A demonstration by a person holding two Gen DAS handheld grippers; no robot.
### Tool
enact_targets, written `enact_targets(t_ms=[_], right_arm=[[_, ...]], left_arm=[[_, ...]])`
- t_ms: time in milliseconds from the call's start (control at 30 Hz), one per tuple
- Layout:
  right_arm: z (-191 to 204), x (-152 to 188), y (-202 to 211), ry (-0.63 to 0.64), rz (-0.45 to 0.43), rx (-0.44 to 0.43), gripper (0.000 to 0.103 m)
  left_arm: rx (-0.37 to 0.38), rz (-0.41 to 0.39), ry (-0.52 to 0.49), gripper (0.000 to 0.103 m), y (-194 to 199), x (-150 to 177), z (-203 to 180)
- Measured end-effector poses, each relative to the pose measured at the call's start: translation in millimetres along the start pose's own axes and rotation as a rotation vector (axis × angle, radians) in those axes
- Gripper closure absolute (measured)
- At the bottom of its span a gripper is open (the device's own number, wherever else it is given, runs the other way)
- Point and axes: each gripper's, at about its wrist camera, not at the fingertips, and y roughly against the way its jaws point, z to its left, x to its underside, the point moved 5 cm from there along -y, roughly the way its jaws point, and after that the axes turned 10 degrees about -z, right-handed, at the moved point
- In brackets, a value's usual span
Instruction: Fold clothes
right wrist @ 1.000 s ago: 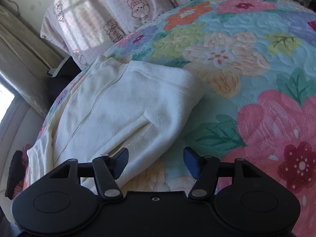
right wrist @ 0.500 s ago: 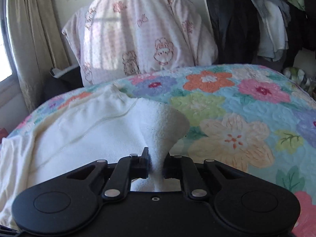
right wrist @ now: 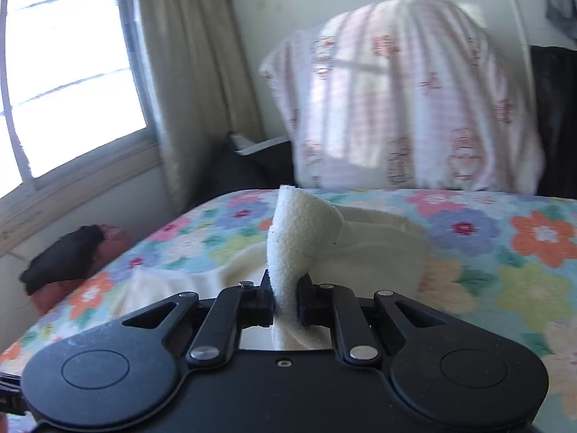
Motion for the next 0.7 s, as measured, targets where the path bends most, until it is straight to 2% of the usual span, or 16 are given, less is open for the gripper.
enact_targets(t_ms=[100, 167, 267, 333, 433, 567, 633, 667, 700], right_arm=[[80, 29, -15, 0.046, 0.084, -0.224, 0.088], [127, 58, -18, 0.080, 0.161, -0.367, 0.088], [164, 108, -15, 0.139, 0.279, -0.476, 0.088], [172, 133, -10, 0.156, 0.339, -0.497, 0.088], [165, 158, -10, 0.147, 0.406, -0.476, 0.089], [158, 165, -12, 0.119, 0.436, -0.462, 0.089], [161, 164, -13, 0.121, 0.436, -0.463, 0.089], [162, 164, -14, 0.116, 0.433, -0.463, 0.089], [164, 164, -16, 0.112, 0.431, -0.463, 0.089]], left_arm=[[0.055, -0.066, 0.164, 0.059, 22, 2, 48], [0.125, -0.070, 0.305, 0.059, 21, 7, 75], [0.181, -0.075, 0.446, 0.059, 12, 12, 100], [0.145, -0.050, 0.421, 0.058, 3, 13, 104], [0.091, -0.012, 0.382, 0.055, -10, 16, 110], [0.071, 0.026, 0.373, 0.050, -22, 22, 104], [0.077, 0.040, 0.387, 0.044, -24, 22, 103], [0.056, 0.051, 0.383, 0.037, -24, 22, 103], [-0.008, 0.086, 0.358, 0.028, -23, 24, 106]])
